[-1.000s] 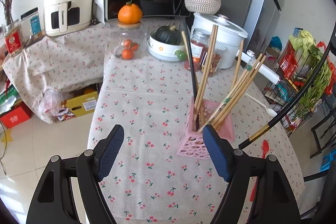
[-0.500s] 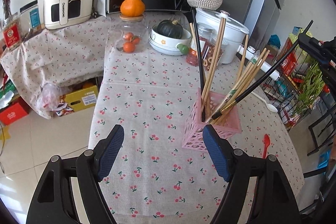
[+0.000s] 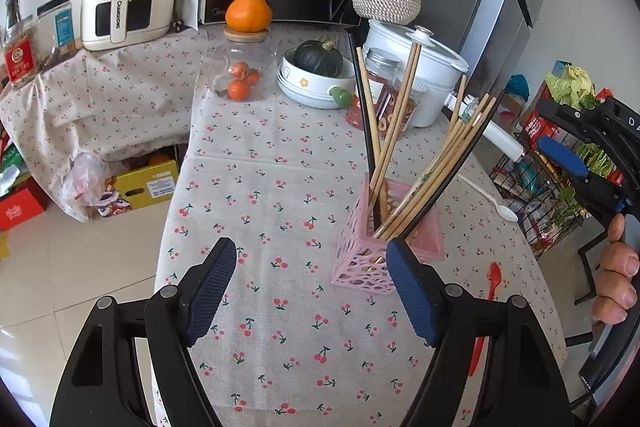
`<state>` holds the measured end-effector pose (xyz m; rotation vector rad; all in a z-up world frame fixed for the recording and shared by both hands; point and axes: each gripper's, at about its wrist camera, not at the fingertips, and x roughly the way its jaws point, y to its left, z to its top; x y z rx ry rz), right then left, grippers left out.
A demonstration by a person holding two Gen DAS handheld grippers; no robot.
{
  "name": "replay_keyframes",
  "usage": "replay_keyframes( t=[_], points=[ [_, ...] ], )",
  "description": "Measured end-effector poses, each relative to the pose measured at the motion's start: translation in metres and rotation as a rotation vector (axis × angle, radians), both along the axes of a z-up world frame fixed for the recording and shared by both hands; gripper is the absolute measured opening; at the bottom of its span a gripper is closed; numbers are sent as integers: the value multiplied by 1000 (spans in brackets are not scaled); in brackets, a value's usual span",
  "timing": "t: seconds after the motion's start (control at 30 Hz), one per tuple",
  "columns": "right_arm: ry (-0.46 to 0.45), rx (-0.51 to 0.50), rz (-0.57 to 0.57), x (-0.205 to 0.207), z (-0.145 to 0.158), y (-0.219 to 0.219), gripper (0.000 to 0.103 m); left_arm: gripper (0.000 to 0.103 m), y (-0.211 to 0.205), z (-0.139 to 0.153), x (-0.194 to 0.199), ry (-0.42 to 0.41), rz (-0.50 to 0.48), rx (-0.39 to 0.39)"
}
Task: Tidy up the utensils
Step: 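Open both tools to release the chopsticks into the pink basket, then grasp the red spoon with the left tool while the right tool grasps the white spoon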
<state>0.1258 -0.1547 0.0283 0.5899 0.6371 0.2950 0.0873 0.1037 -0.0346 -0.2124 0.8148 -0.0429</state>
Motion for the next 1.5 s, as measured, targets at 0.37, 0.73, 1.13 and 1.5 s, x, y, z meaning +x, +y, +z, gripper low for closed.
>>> replay_keyframes(
  t=[0.37,0.73,1.13,1.5],
  points=[
    [141,-153,-89,-17,-16,-55,89,84,-28,0,-6,21,-33,42],
    [334,-326,-142,-38,-58,-120,95,89,-86,-11,-16,104,-202,98],
    [493,-306,-167,-46,-86,-182,96,88,-215,-57,20,305,-447,64],
    [557,-170,-270,-34,-101,-232,96,52,-306,-102,84,410,-524,113]
  ],
)
